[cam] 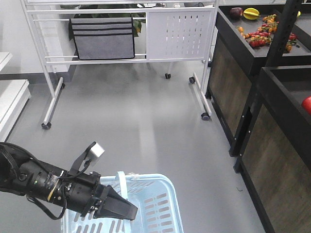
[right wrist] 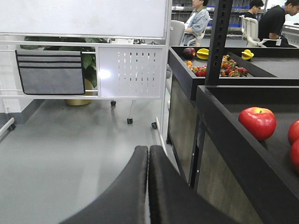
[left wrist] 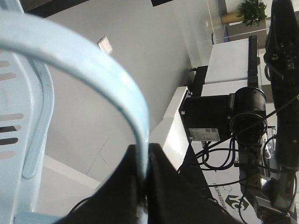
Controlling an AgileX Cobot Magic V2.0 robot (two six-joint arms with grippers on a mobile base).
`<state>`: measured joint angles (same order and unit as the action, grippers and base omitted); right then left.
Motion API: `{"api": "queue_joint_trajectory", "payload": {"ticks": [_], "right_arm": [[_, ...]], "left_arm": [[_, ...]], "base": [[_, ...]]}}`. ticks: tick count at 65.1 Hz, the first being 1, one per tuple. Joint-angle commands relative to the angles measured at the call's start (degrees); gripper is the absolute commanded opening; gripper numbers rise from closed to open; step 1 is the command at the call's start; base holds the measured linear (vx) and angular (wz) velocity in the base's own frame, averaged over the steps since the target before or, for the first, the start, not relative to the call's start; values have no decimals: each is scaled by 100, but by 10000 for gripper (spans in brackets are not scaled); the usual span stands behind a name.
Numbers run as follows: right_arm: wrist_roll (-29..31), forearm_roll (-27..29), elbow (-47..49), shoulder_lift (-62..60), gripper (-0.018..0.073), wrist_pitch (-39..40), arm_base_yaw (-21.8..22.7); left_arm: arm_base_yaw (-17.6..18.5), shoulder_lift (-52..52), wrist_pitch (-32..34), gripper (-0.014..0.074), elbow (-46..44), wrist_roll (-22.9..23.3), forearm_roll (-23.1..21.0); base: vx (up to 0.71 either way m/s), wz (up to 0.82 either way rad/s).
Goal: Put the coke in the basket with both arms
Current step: 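Turn the base away from the drink shelf holding the basket, then drive the base past the whiteboard toward the snack shelf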
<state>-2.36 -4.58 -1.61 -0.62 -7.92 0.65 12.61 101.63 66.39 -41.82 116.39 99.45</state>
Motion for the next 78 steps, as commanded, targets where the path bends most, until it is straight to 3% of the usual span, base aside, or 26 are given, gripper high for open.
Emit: {"api": "queue_joint_trajectory", "payload": {"ticks": [1,78], "right_arm": [[26,-37,-63,-104,-9,431,-9],[26,-37,-63,-104,-9,431,-9]], "left_arm": [[19,-263,1259,-7,-94,-45,-353],[19,-263,1259,-6,-94,-45,-353]], "base": [[14,-4],[20,3]]}}
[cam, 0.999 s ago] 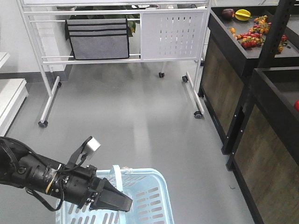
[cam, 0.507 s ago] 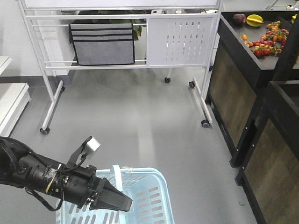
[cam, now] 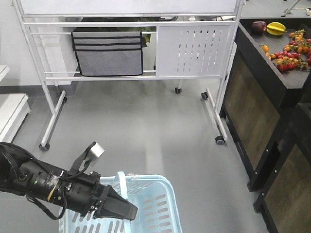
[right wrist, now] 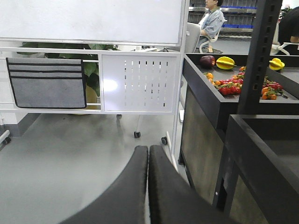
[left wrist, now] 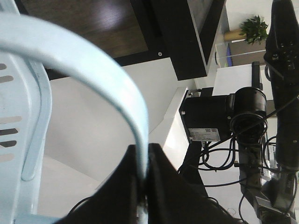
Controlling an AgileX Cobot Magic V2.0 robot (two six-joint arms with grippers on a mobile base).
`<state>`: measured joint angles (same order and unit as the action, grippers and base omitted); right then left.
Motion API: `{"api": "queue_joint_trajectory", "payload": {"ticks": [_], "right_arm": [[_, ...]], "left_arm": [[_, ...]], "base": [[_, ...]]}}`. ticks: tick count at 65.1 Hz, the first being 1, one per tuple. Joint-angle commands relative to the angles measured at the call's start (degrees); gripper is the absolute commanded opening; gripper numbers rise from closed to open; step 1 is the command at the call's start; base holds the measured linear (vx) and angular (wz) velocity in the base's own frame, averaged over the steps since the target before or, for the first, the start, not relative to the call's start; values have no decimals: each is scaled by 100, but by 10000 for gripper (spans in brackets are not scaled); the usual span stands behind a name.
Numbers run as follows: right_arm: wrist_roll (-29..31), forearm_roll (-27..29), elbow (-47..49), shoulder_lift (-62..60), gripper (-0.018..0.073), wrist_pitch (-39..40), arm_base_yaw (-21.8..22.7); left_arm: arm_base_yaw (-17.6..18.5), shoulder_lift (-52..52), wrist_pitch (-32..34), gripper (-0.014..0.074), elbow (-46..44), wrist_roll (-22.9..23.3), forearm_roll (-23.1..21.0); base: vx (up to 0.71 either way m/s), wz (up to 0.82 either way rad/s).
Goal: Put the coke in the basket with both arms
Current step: 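Drive the base past the whiteboard toward the snack shelf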
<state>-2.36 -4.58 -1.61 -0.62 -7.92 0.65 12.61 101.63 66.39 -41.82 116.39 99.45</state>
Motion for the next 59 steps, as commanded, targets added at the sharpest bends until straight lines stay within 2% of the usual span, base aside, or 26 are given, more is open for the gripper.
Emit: {"api": "queue_joint_trajectory", "payload": {"ticks": [1,59], "right_arm": [[26,-37,-63,-104,-9,431,-9],[26,-37,-63,-104,-9,431,-9]], "left_arm": [[19,-263,1259,-6,-94,-45,-353],[19,-263,1259,-6,-94,-45,-353]], "base": [[23,2],[24,3]]}}
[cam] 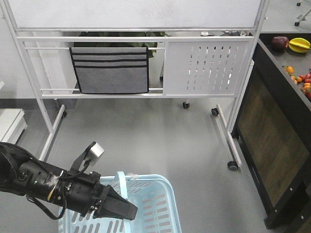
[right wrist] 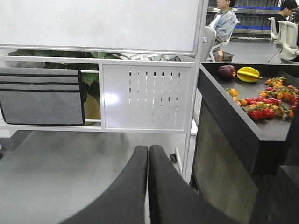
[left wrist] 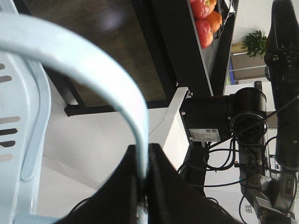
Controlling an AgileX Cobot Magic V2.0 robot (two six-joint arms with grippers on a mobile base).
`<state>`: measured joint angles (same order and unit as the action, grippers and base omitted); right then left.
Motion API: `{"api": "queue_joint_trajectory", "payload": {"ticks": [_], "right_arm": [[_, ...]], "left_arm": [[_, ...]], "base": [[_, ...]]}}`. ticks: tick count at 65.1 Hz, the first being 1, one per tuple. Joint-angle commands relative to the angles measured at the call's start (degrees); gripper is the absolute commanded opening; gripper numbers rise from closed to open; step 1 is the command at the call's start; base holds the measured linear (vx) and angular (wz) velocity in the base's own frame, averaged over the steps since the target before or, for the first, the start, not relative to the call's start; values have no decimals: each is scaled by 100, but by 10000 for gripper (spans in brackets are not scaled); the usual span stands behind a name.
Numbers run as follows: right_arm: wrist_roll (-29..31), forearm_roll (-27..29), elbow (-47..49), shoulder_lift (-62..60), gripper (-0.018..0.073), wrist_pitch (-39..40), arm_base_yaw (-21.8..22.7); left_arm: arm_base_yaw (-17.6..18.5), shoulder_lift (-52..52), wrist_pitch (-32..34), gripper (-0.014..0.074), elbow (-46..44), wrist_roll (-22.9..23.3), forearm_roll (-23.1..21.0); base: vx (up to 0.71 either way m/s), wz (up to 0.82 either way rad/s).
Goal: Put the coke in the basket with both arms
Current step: 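Drive the base past the whiteboard toward the snack shelf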
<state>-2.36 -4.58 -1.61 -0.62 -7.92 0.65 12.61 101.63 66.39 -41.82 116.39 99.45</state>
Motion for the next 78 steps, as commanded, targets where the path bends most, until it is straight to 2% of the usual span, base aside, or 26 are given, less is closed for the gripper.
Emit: {"api": "queue_joint_trajectory", "payload": {"ticks": [1,42,78], "right_arm": [[26,-37,-63,-104,-9,431,-9],[26,-37,-63,-104,-9,431,-9],[26,-37,-63,-104,-9,431,-9]], "left_arm": [[19,-263,1259,-6,-94,-45,-353],[19,-263,1259,-6,-94,-45,-353],[19,-263,1259,-6,-94,-45,-353]], "base": [[24,1],[23,10],[22,52]]}}
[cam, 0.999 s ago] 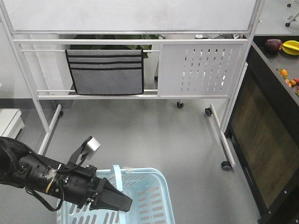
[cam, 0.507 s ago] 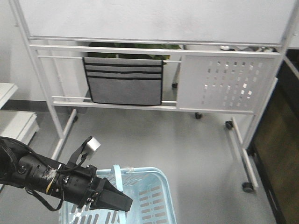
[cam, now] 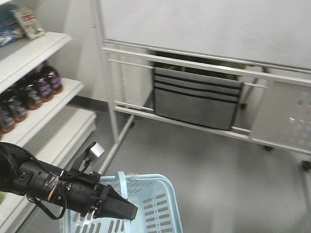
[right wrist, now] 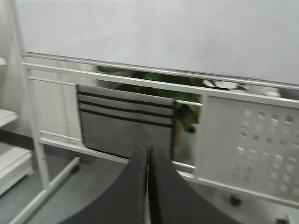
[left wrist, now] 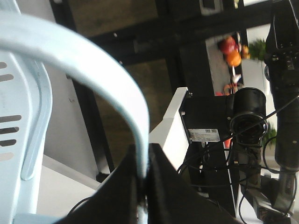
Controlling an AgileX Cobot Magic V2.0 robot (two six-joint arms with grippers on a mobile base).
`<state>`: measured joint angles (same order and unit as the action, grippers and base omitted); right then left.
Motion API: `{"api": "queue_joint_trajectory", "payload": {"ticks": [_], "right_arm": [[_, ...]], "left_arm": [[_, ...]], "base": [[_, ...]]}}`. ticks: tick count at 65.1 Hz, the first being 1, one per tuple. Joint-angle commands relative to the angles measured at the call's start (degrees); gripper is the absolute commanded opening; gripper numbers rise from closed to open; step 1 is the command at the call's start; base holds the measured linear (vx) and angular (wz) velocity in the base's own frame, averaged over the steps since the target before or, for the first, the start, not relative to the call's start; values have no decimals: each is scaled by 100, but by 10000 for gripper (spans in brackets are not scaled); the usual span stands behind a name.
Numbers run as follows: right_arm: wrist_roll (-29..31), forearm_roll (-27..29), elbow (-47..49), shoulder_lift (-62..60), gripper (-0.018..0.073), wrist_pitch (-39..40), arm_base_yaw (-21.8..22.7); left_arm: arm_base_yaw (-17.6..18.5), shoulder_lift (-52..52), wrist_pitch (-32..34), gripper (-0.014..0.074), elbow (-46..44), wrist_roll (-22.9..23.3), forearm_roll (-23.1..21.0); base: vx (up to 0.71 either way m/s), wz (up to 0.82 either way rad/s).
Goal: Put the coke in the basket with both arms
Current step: 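Drive the base past the whiteboard toward the snack shelf, then drive the base toward the shelf with the red Coca-Cola bottle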
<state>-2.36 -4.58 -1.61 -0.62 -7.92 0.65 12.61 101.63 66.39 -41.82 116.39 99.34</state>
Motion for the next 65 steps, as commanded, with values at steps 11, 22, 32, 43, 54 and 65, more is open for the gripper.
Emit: {"api": "queue_joint_trajectory", "payload": {"ticks": [11,22,32,43,54,65], "right_arm": [[26,-37,-63,-104,-9,431,-9],[26,-37,-63,-104,-9,431,-9],[26,-37,-63,-104,-9,431,-9],[26,-37,-63,-104,-9,431,-9],[26,-37,-63,-104,-9,431,-9],[26,-37,-63,-104,-9,431,-9]], "left_arm": [[19,-263,1259,-6,-94,-45,-342],[19,-263,1259,-6,-94,-45,-342],[19,-263,1259,-6,-94,-45,-342],[19,-263,1259,-6,-94,-45,-342],[19,-263,1259,-6,-94,-45,-342],[19,-263,1259,-6,-94,-45,-342]], "base": [[19,65],[17,65],[16,64],[16,66],[15,58],[13,51]]}}
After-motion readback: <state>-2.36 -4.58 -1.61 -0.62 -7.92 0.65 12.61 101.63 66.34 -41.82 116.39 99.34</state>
